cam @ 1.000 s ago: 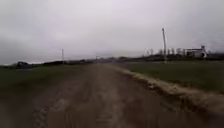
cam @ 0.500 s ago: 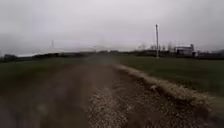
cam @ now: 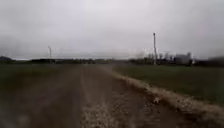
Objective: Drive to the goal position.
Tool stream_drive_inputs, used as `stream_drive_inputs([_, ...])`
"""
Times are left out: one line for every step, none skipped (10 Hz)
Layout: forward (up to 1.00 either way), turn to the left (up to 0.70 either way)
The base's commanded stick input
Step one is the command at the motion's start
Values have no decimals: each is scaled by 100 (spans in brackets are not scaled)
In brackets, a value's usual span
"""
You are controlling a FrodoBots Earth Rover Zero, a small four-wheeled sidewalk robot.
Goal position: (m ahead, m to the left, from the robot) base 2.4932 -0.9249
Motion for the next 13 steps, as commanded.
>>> stream_drive_inputs([85,3])
stream_drive_inputs([85,8])
stream_drive_inputs([85,13])
stream_drive_inputs([85,18])
stream_drive_inputs([85,23])
stream_drive_inputs([85,28])
stream_drive_inputs([85,33])
stream_drive_inputs([85,34])
stream_drive_inputs([85,34])
stream_drive_inputs([85,34])
stream_drive_inputs([85,31])
stream_drive_inputs([85,24])
stream_drive_inputs([85,18])
